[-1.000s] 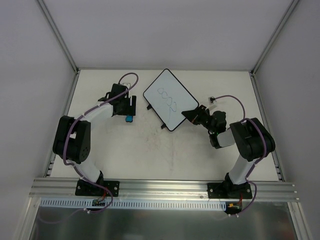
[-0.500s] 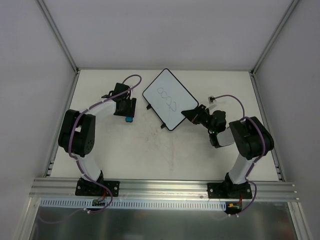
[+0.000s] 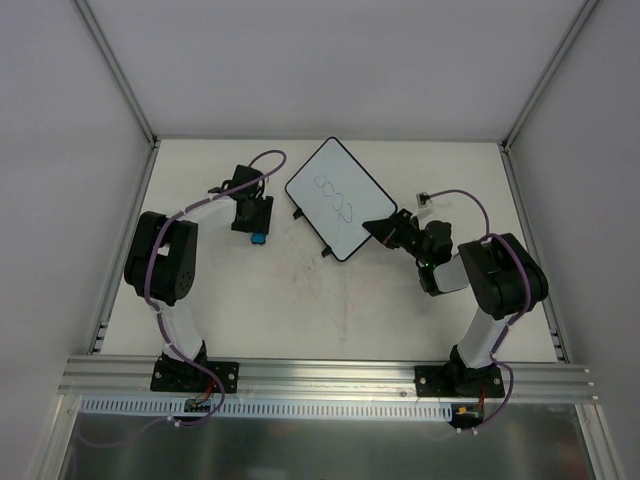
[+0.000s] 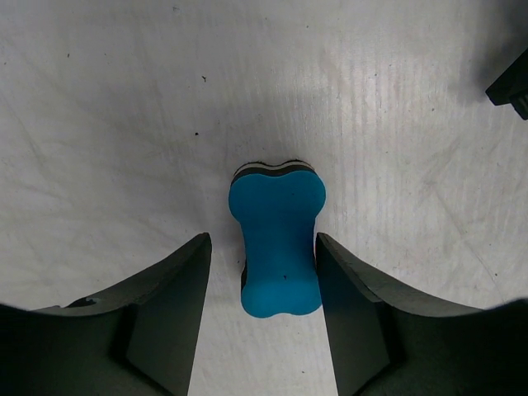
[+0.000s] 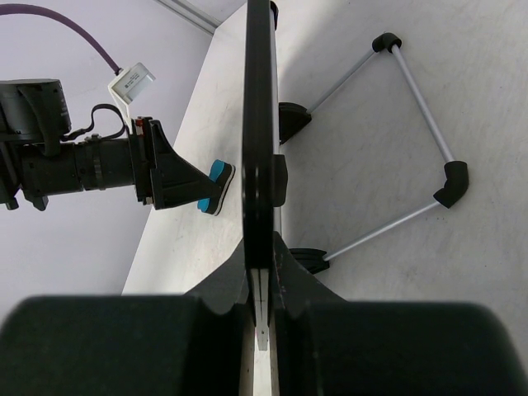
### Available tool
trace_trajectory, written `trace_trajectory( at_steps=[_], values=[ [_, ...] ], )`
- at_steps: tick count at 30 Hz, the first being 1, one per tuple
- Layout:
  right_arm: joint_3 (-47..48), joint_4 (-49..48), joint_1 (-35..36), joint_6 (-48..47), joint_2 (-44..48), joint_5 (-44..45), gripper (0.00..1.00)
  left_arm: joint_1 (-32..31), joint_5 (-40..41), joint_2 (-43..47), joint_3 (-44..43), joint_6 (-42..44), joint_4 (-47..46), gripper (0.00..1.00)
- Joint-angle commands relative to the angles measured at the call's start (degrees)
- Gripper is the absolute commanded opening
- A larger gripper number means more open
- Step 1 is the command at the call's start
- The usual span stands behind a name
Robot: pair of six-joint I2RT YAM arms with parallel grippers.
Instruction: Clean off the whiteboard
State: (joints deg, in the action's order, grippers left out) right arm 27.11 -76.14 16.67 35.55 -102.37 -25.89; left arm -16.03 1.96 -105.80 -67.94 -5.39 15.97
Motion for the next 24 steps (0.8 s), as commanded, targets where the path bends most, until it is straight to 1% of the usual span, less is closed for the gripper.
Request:
trace_trajectory(
  at_steps=[1,6,9,12,13,16,17,19,20,24],
  values=[
    [1.45,-6.39,-0.06,-0.31,-0.47,-0.83,0.00,0.21,-0.55,-0.55,-2.37,0.29,1.35,0.52],
    [1.98,-6.39,-0.05,-0.04,-0.90,-1.35,0.00,0.12,-0.02,-0.55,-2.81,-0.24,1.44,0.44],
    [1.98,-6.39,-0.14,0.05,-1.17,-1.44,0.00,0.21,-0.02,-0.81,-2.98,-0.24,1.52,0.42],
    [1.98,-6.39,-0.14,0.05,-1.08,-1.53,0.00,0.12,0.24,-0.64,-2.90,-0.24,1.44,0.39],
    [1.98,-6.39,-0.14,0.05,-1.08,-1.62,0.00,0.04,0.24,-0.64,-2.90,-0.24,1.44,0.34],
    [1.98,-6.39,-0.14,0.13,-1.08,-1.62,0.00,-0.14,0.15,-0.72,-3.16,-0.15,1.43,0.29],
    [1.98,-6.39,-0.14,0.13,-1.17,-1.62,0.00,-0.23,0.24,-0.72,-3.25,-0.06,1.44,0.25],
    [2.07,-6.39,-0.23,0.13,-1.17,-1.71,0.00,-0.31,0.07,-0.64,-3.25,-0.15,1.44,0.19],
    [2.07,-6.30,-0.23,0.13,-1.17,-1.71,0.00,-0.32,-0.11,-0.55,-3.25,-0.32,1.44,0.12],
    [2.07,-6.30,-0.14,0.05,-1.17,-1.71,0.00,-0.31,-1.77,0.68,-3.51,-2.34,1.17,0.03]
  ],
)
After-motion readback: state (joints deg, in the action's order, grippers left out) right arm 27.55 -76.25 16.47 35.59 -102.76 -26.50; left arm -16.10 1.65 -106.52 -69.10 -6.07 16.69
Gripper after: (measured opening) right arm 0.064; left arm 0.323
